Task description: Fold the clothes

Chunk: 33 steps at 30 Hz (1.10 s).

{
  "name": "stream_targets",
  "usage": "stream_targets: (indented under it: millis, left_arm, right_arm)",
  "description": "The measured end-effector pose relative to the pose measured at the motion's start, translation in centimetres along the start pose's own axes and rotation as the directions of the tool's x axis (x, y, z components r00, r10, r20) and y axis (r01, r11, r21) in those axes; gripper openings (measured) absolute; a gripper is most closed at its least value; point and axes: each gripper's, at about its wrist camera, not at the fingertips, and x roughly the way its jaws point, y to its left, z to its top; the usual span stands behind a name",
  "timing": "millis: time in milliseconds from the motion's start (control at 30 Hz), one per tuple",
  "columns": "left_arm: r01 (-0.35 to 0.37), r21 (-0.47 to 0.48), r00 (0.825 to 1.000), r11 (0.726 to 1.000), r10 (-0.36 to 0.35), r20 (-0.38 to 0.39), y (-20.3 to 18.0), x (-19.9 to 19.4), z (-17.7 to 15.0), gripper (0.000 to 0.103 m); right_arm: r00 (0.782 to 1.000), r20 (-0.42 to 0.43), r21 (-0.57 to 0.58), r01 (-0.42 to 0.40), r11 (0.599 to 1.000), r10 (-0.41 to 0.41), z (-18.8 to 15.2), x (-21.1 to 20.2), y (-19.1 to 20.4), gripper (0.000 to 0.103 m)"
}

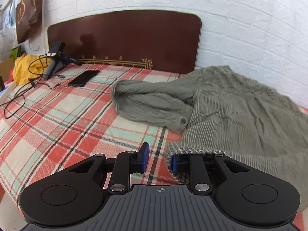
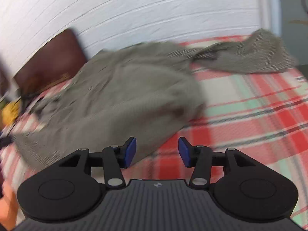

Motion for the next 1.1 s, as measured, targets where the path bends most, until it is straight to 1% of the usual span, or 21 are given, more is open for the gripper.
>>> stream_targets:
  millis: [100, 167, 300, 367, 400, 433, 467, 500, 533, 567, 633, 733, 767, 800, 867, 933, 967, 1033, 1100]
  left_arm:
    - [0.014, -0.017, 0.999, 1.000, -0.013, 0.036, -0.1, -0.7, 1.2, 0.042]
    - [0.015, -0.007, 0.998, 1.000, -0.015, 0.059, -0.3, -1.1, 1.9, 0.042]
    - [0.012, 0.020, 0.996, 1.000, -0.014, 0.083, -0.7, -1.6, 2.5, 0.043]
    - [0.010, 0.026, 0.997, 1.000, -0.012, 0.083, -0.8, -1.5, 2.4, 0.043]
    - [0.011, 0.024, 0.997, 1.000, -0.013, 0.080, -0.8, -1.4, 2.3, 0.043]
    - [0.012, 0.020, 0.997, 1.000, -0.013, 0.077, -0.8, -1.3, 2.2, 0.043]
    - [0.012, 0.018, 0.997, 1.000, -0.013, 0.074, -0.8, -1.2, 2.1, 0.043]
    - [0.011, 0.017, 0.998, 1.000, -0.012, 0.069, -0.8, -1.1, 2.0, 0.043]
    - [0.012, 0.018, 0.998, 1.000, -0.013, 0.064, -0.8, -1.0, 2.0, 0.043]
    - [0.007, 0.026, 0.998, 1.000, -0.009, 0.064, -0.8, -1.0, 1.9, 0.042]
    - [-0.008, 0.048, 0.998, 0.999, 0.005, 0.069, -0.8, -1.1, 1.8, 0.042]
    - [-0.006, 0.049, 0.998, 0.999, 0.003, 0.068, -0.7, -0.7, 2.1, 0.042]
    - [-0.002, 0.041, 0.998, 0.999, -0.001, 0.068, -0.7, -0.5, 2.3, 0.036]
    - [0.004, 0.029, 0.998, 1.000, -0.006, 0.068, -0.6, -0.3, 2.5, 0.034]
    - [0.009, 0.014, 0.997, 1.000, -0.010, 0.080, -0.7, 0.2, 3.2, 0.021]
    - [0.013, 0.013, 0.995, 1.000, -0.014, 0.096, -1.1, 0.8, 4.0, 0.016]
    - [0.013, 0.023, 0.994, 1.000, -0.015, 0.105, -1.4, 1.1, 4.5, 0.011]
    - [0.011, 0.047, 0.992, 0.999, -0.017, 0.124, -2.2, 1.9, 5.6, 0.006]
    - [0.005, 0.068, 0.990, 0.998, -0.014, 0.139, -3.0, 3.1, 6.6, 0.004]
  right_arm:
    - [0.999, -0.016, -0.013, -0.042, 0.999, 0.042, -1.4, -0.2, 1.5, 0.065]
    - [0.997, -0.028, -0.021, -0.070, 0.997, 0.069, -2.3, -0.3, 2.6, 0.066]
    - [0.993, -0.014, 0.010, -0.120, 0.993, 0.120, -1.7, -0.8, 2.7, 0.076]
    - [0.989, -0.006, 0.026, -0.145, 0.989, 0.145, -1.3, -1.0, 2.8, 0.077]
    - [0.988, -0.001, 0.034, -0.157, 0.987, 0.157, -1.2, -1.2, 2.8, 0.075]
    - [0.986, 0.003, 0.042, -0.170, 0.985, 0.170, -1.0, -1.3, 2.8, 0.069]
    - [0.983, 0.007, 0.049, -0.182, 0.982, 0.182, -0.8, -1.4, 2.9, 0.046]
    - [0.981, 0.012, 0.057, -0.194, 0.979, 0.194, -0.6, -1.5, 2.9, 0.019]
    - [0.978, 0.017, 0.065, -0.207, 0.976, 0.206, -0.4, -1.7, 2.9, 0.008]
    - [0.976, 0.021, 0.073, -0.219, 0.973, 0.218, -0.3, -1.8, 2.9, 0.003]
    - [0.970, 0.031, 0.088, -0.244, 0.966, 0.242, 0.1, -2.1, 3.0, 0.002]
    - [0.960, 0.047, 0.110, -0.281, 0.953, 0.277, 0.6, -2.4, 3.1, 0.002]
    - [0.957, 0.080, 0.071, -0.285, 0.956, 0.279, 1.5, -3.4, 3.5, 0.002]
    - [0.955, 0.122, 0.023, -0.276, 0.961, 0.271, 2.6, -4.3, 4.0, 0.002]
    - [0.948, 0.201, -0.081, -0.236, 0.968, 0.247, 5.1, -5.6, 5.2, 0.001]
    - [0.942, 0.249, -0.125, -0.199, 0.972, 0.225, 8.0, -4.9, 6.2, 0.001]
    - [0.938, 0.272, -0.145, -0.181, 0.973, 0.215, 9.4, -4.5, 6.8, 0.001]
    - [0.927, 0.319, -0.182, -0.142, 0.973, 0.195, 12.2, -3.7, 7.8, 0.001]
    - [0.914, 0.366, -0.217, -0.101, 0.971, 0.177, 15.0, -2.9, 8.8, 0.001]
